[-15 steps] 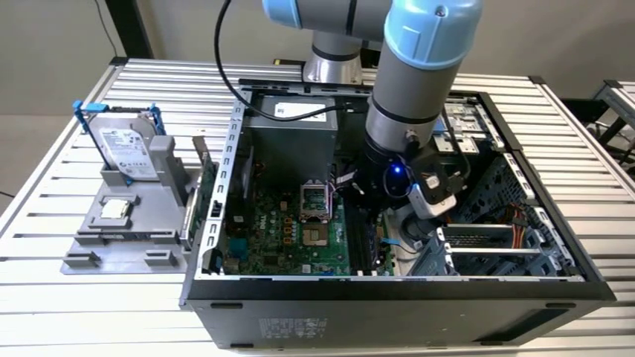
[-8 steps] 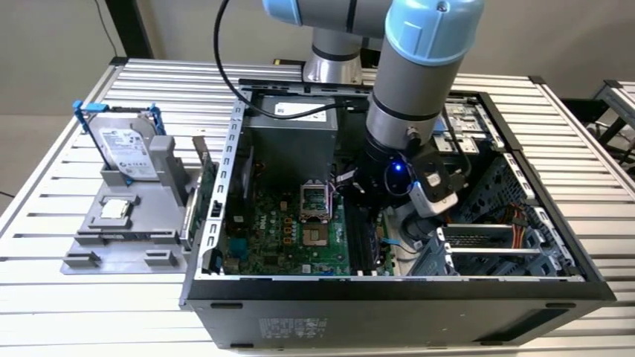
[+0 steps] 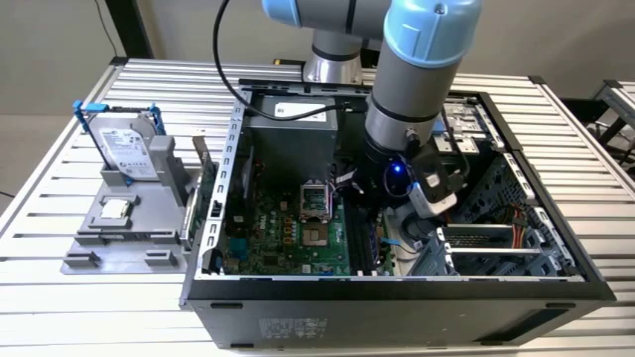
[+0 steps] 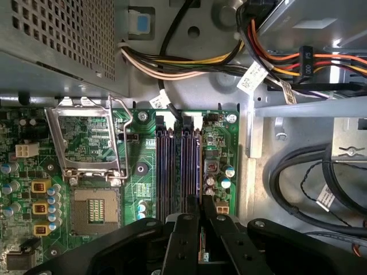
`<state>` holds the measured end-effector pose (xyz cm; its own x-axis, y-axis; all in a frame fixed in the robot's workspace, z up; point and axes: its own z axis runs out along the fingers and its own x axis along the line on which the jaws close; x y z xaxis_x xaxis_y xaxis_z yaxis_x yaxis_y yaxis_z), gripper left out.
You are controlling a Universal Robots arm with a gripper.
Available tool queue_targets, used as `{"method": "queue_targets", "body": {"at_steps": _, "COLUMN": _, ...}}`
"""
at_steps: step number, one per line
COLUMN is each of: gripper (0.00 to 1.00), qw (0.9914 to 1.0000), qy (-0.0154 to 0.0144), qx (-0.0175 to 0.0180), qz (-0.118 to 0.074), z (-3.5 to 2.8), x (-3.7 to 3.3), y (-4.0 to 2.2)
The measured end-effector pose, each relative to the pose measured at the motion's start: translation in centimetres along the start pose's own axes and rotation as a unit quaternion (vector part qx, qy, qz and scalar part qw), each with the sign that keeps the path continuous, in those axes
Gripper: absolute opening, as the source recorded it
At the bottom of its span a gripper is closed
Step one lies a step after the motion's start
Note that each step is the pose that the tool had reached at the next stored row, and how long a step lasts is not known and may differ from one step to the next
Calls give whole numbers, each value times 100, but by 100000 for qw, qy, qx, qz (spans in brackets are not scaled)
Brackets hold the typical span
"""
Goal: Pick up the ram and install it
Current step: 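Insert the ram into the slot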
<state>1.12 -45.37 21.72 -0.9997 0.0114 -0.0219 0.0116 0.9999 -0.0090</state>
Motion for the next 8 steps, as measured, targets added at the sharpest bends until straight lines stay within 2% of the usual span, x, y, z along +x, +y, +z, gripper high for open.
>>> {"method": "queue_targets", "body": {"at_steps": 3, "gripper": 0, "qw": 100000, "qy": 7, "qx": -11, "qz": -21, "z": 26, "x": 1, "y": 3}}
{"method": "queue_targets", "body": {"at_steps": 8, "gripper": 0, "qw": 100000, "qy": 33, "qx": -8, "qz": -9, "z": 28, "x": 4, "y": 4}}
